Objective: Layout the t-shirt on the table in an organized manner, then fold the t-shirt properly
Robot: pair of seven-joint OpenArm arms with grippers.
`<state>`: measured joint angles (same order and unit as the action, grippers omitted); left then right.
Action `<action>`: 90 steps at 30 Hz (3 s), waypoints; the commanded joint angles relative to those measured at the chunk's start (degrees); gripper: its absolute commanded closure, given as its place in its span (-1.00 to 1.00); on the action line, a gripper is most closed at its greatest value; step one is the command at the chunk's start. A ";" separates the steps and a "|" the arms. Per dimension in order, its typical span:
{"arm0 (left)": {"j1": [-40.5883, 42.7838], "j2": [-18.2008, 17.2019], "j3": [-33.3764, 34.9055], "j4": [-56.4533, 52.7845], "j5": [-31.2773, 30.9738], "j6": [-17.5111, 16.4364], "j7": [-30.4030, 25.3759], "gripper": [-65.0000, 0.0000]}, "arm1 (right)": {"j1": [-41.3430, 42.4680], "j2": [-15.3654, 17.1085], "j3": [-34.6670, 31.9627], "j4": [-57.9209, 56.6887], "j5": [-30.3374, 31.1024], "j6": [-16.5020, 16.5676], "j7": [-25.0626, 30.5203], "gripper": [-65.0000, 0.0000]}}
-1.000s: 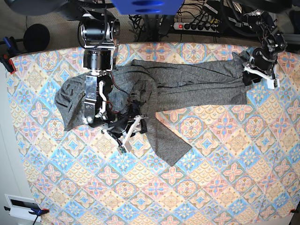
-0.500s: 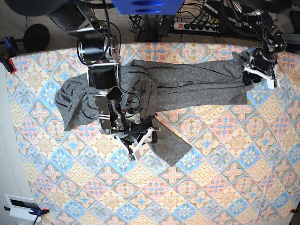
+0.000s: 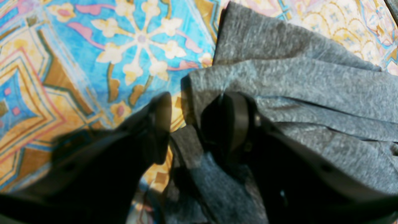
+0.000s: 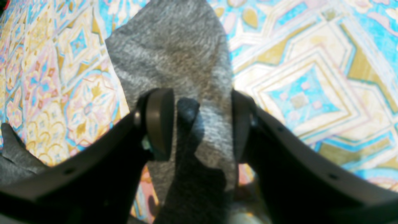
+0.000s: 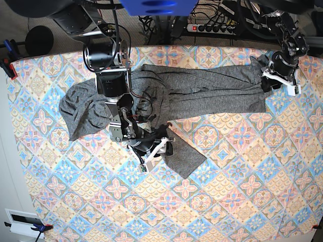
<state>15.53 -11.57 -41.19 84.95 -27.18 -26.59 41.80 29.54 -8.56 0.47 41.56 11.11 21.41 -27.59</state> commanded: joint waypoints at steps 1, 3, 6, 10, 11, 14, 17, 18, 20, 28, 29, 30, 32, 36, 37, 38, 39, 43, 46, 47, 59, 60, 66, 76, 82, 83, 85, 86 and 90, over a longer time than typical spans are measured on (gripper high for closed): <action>-0.01 -0.34 0.09 0.11 0.85 0.44 1.41 0.19 | 1.54 -0.37 -0.25 0.50 0.01 0.35 0.03 0.14; -0.01 -0.34 0.09 0.11 0.85 0.44 1.41 0.19 | 1.54 -0.37 -1.13 0.50 0.01 0.35 0.03 0.24; -0.01 -0.34 0.09 0.11 0.76 0.44 1.41 0.19 | 1.54 -0.37 -3.41 0.50 0.09 0.35 0.47 0.63; -0.01 -0.34 0.09 0.11 0.59 0.44 1.41 0.19 | 1.54 -0.37 -3.94 0.50 0.09 0.17 1.44 1.00; -0.01 -0.34 0.09 0.11 0.59 0.44 1.41 0.19 | 1.54 -0.37 -4.12 0.50 0.09 -0.62 1.44 0.98; -0.01 -0.34 0.09 0.11 0.59 0.44 1.41 0.19 | 1.45 -0.37 -4.21 0.94 0.09 -2.11 1.35 1.00; -0.01 -0.34 0.09 0.20 0.50 0.44 1.41 0.19 | 0.92 -0.37 -5.35 4.72 0.09 -2.29 0.30 1.00; -0.01 -0.43 0.09 0.20 0.50 0.44 1.41 0.19 | 0.57 -0.37 -6.84 7.45 0.27 -2.29 -1.02 1.00; -0.01 -0.43 0.09 0.20 0.50 0.44 1.41 0.19 | -1.98 -0.37 -9.83 13.69 0.27 -2.29 -3.31 1.00; -0.10 -0.51 0.09 0.20 0.59 0.44 1.41 0.19 | -15.52 -0.28 -21.52 42.09 0.09 -2.46 -10.87 1.00; -0.10 -0.51 0.09 0.20 0.67 0.44 1.41 0.19 | -17.19 -0.28 -23.20 44.46 0.01 -2.46 -10.87 1.00; -0.10 -0.51 0.09 0.20 0.67 0.44 1.41 0.19 | -18.86 -0.28 -24.78 46.92 0.01 -2.46 -10.87 1.00; -0.10 -0.51 0.09 0.20 0.59 0.44 1.41 0.19 | -21.76 -0.28 -27.41 50.53 0.01 -3.61 -10.87 1.00; -0.10 -0.51 0.09 0.20 0.76 0.44 1.41 0.19 | -26.68 -0.28 -33.39 55.45 0.01 -7.12 -10.87 1.00; -0.10 -0.51 0.09 0.20 0.76 0.44 1.41 0.19 | -27.47 -0.28 -34.27 55.98 0.01 -7.12 -10.87 1.00; -0.10 -0.51 0.09 0.20 0.76 0.44 1.41 0.19 | -28.35 -0.28 -35.06 56.33 0.01 -7.12 -10.78 1.00; -0.10 -0.51 0.09 0.20 0.76 0.44 1.41 0.19 | -29.06 -0.28 -35.68 56.42 0.01 -7.12 -10.52 1.00; -0.01 -0.51 0.09 0.20 0.76 0.44 1.41 0.19 | -29.94 -0.37 -39.37 56.77 0.09 -7.56 -9.11 1.00; 0.08 -0.51 0.09 0.11 0.85 0.44 1.41 0.19 | -29.94 -0.37 -39.11 56.24 0.09 -7.65 -5.94 1.00; 0.08 -0.51 0.09 0.11 0.85 0.44 1.41 0.19 | -29.94 -0.37 -38.67 56.15 0.09 -7.65 -4.80 1.00; 0.08 -0.43 0.09 0.11 0.85 0.44 1.41 0.19 | -28.70 -0.44 -39.11 56.07 0.09 -16.00 8.03 1.00; 0.08 -0.43 0.09 0.11 0.85 0.44 1.41 0.19 | -28.70 -0.44 -39.11 56.07 0.09 -16.09 8.65 1.00; -0.01 -0.43 0.09 0.11 0.85 0.44 1.41 0.19 | -28.70 -0.37 -39.46 56.07 0.09 -16.09 9.00 1.00; -0.01 -0.43 0.09 0.11 0.85 0.44 1.41 0.19 | -28.62 -0.19 -51.15 55.19 0.18 -16.09 7.77 0.94; -0.01 -0.43 0.09 0.11 0.85 0.44 1.41 0.19 | -28.62 -0.19 -52.65 54.13 0.18 -16.09 3.37 0.45; 0.08 -0.43 0.09 0.11 0.85 0.44 1.41 0.19 | -28.62 -0.19 -52.65 54.13 0.18 -16.09 3.20 0.39; 0.16 -0.43 0.09 0.11 0.85 0.44 1.41 0.19 | -28.62 -0.19 -52.65 54.31 0.18 -16.09 3.20 0.28; 0.16 -0.43 0.09 0.11 0.85 0.44 1.41 0.19 | -28.62 -0.19 -52.65 54.48 0.18 -16.09 3.20 0.23; 0.16 -0.43 0.09 0.11 0.85 0.44 1.41 0.19 | -28.62 -0.10 -52.21 55.63 0.09 -16.09 3.55 0.15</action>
<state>15.53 -11.60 -41.19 84.95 -27.18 -26.57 41.80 1.21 -7.25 -51.37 95.66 10.81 5.10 -25.96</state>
